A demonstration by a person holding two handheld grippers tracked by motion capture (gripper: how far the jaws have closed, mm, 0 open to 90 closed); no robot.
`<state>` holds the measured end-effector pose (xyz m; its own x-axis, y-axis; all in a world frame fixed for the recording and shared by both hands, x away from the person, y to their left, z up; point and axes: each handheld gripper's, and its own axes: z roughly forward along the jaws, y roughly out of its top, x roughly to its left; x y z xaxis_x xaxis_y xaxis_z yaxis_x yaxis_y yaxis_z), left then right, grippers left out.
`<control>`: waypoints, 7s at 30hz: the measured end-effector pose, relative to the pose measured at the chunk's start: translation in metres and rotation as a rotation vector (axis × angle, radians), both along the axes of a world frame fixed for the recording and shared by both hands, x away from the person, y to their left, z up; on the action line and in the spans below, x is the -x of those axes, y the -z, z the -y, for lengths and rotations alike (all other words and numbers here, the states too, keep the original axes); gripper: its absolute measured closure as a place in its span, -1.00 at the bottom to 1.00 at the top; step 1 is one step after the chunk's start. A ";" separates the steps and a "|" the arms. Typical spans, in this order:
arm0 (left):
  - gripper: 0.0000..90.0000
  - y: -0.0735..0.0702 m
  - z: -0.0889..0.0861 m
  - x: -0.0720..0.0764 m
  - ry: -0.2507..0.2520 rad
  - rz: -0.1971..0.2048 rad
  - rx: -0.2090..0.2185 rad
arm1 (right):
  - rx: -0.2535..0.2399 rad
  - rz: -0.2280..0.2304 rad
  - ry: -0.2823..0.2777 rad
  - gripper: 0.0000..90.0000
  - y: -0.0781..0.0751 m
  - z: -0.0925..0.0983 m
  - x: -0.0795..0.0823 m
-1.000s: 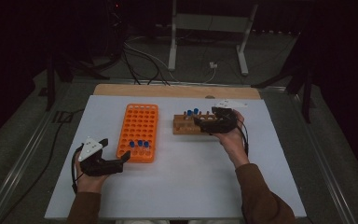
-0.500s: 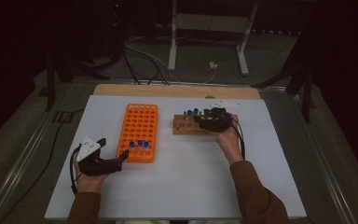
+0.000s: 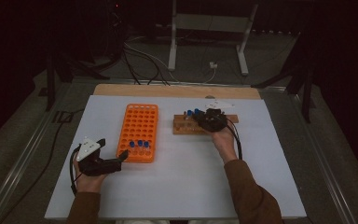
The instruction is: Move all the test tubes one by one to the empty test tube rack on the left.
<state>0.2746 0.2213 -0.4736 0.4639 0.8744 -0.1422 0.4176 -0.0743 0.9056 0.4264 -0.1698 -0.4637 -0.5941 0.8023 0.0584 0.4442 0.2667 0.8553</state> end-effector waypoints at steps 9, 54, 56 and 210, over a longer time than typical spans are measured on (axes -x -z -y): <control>-0.99 0.001 0.001 0.000 0.002 -0.003 -0.002 | 0.012 0.027 -0.018 0.70 0.002 -0.006 0.004; -0.99 0.002 0.002 -0.001 0.001 -0.009 -0.009 | -0.025 0.129 -0.003 0.71 -0.036 0.004 0.019; -0.99 0.002 0.002 -0.001 0.001 -0.010 -0.010 | -0.029 0.133 -0.003 0.71 -0.039 0.004 0.020; 0.73 -0.045 0.019 -0.032 0.097 0.092 -0.028 | -0.115 0.044 -0.196 -1.00 -0.062 -0.020 0.065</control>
<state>0.3065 0.2021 -0.4283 0.5568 0.8276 -0.0715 0.3226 -0.1361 0.9367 0.3610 -0.1493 -0.4021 -0.7420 0.6608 0.1131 0.3551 0.2443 0.9023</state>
